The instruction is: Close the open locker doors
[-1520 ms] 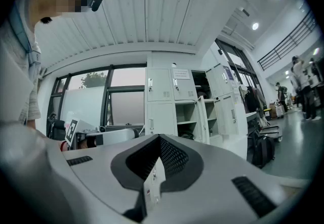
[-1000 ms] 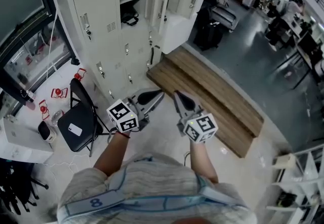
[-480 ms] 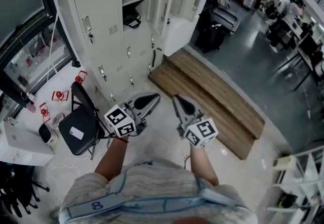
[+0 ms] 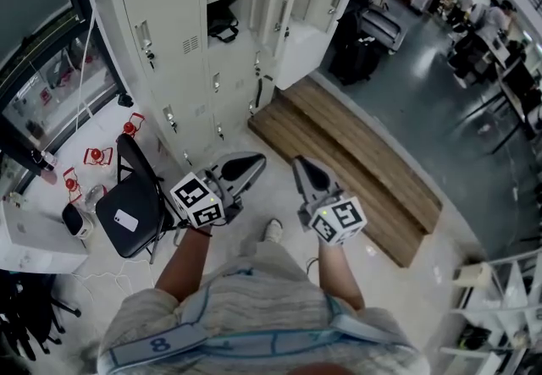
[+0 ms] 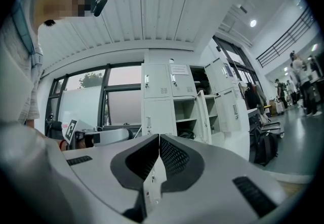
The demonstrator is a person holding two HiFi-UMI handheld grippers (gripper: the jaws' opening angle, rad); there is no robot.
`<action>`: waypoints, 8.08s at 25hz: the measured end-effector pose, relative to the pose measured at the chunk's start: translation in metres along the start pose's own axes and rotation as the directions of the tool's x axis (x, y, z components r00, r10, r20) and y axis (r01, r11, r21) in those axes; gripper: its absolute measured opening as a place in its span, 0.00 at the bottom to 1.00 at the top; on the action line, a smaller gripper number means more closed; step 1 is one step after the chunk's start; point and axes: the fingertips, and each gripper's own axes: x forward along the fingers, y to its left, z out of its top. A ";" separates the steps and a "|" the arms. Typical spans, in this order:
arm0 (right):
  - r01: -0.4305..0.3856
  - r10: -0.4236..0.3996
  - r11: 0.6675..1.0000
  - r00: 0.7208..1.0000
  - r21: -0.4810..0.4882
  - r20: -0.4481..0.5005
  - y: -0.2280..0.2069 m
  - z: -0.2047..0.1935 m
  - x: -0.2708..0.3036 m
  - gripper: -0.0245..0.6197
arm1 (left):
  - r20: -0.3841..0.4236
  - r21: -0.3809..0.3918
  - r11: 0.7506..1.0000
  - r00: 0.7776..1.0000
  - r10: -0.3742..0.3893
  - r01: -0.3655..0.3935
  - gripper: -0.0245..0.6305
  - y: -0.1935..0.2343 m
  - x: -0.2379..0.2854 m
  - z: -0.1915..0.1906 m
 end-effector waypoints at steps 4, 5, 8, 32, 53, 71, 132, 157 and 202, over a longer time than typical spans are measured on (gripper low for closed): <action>-0.023 0.023 1.000 1.000 0.001 0.015 -0.022 0.005 0.018 0.04 | -0.019 0.016 1.000 1.000 -0.022 0.023 0.04 0.018 0.022 -0.001; -0.030 0.030 1.000 0.999 0.001 0.018 -0.029 0.005 0.025 0.04 | -0.024 0.015 1.000 1.000 -0.020 0.021 0.04 0.024 0.027 -0.001; -0.045 0.045 0.999 0.999 0.003 0.022 -0.052 0.004 0.044 0.04 | -0.036 0.022 1.000 0.999 -0.007 0.008 0.04 0.045 0.046 -0.001; -0.142 0.142 0.989 0.990 -0.028 -0.021 -0.259 0.035 0.171 0.04 | -0.011 0.038 0.996 0.997 0.079 -0.079 0.04 0.217 0.231 0.010; -0.168 0.168 0.986 0.985 -0.010 -0.026 -0.313 0.033 0.237 0.04 | -0.028 0.027 0.995 0.995 0.096 -0.096 0.04 0.292 0.268 0.013; -0.258 0.256 0.966 0.963 -0.023 -0.081 -0.332 0.032 0.346 0.09 | -0.062 0.061 0.992 0.992 0.112 -0.108 0.04 0.375 0.268 0.030; -0.632 0.619 0.774 0.767 -0.035 -0.173 -0.211 0.015 0.475 0.13 | 0.001 0.126 0.856 0.862 0.506 -0.502 0.04 0.450 0.132 0.065; -0.652 0.635 0.758 0.748 -0.035 -0.190 -0.194 0.030 0.498 0.18 | 0.017 0.138 0.839 0.848 0.530 -0.527 0.04 0.454 0.111 0.074; -0.638 0.610 0.761 0.766 -0.117 -0.204 -0.143 0.022 0.606 0.18 | 0.029 0.131 0.800 0.809 0.587 -0.585 0.04 0.470 0.077 0.077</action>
